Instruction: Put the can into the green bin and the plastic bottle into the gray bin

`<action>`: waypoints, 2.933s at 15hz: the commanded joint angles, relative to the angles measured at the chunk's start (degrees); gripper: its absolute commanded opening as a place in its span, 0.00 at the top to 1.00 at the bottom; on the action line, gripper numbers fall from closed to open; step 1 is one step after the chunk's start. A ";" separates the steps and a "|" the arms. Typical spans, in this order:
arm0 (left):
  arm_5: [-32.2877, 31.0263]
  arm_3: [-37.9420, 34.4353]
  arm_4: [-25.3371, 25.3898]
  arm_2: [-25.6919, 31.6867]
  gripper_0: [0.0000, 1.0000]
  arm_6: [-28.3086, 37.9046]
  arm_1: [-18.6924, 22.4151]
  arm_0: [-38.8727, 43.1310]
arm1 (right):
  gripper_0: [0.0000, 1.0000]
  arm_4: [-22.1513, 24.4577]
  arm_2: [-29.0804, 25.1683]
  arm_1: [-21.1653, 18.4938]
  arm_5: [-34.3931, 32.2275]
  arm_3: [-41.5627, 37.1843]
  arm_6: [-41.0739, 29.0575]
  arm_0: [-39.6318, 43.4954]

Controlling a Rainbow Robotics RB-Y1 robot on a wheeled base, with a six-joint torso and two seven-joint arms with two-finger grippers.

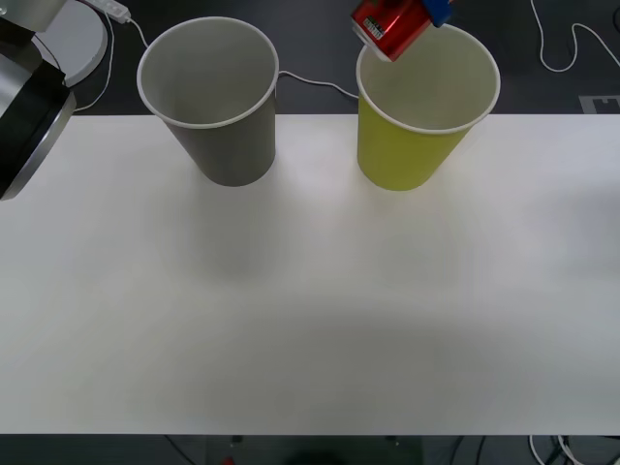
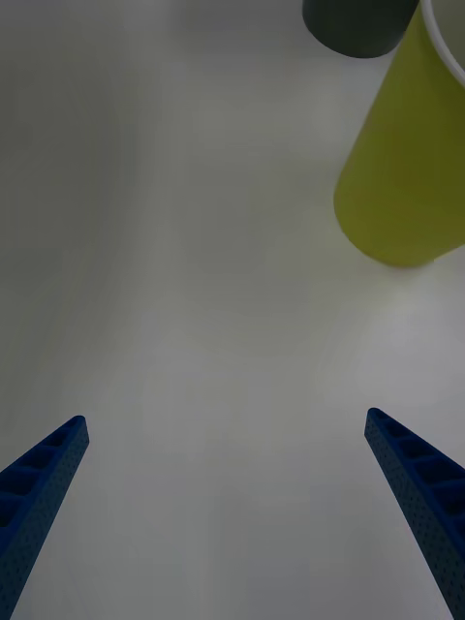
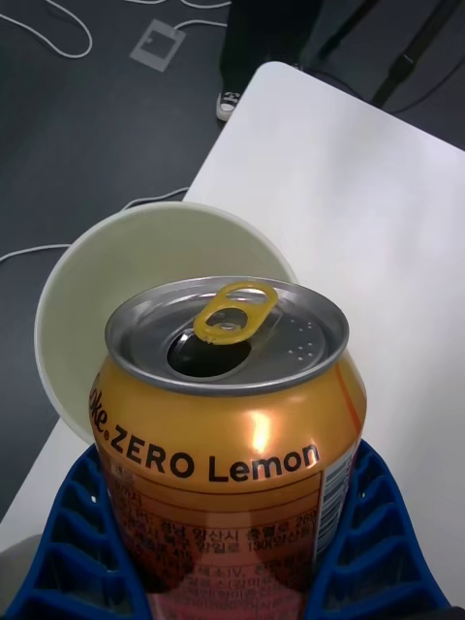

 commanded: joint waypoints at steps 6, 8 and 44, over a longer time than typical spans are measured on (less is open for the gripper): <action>8.32 8.54 -7.98 -0.01 1.00 0.01 -6.69 -0.24 | 0.00 0.00 0.00 0.00 0.00 0.00 0.00 0.00; 8.67 8.63 -9.65 -0.01 1.00 0.01 -8.01 -0.24 | 0.00 0.00 0.00 0.00 0.00 0.00 0.00 0.00; -5.84 9.42 6.87 4.39 0.00 -14.23 9.13 0.37 | 0.00 0.00 0.00 0.00 0.00 0.00 0.00 0.00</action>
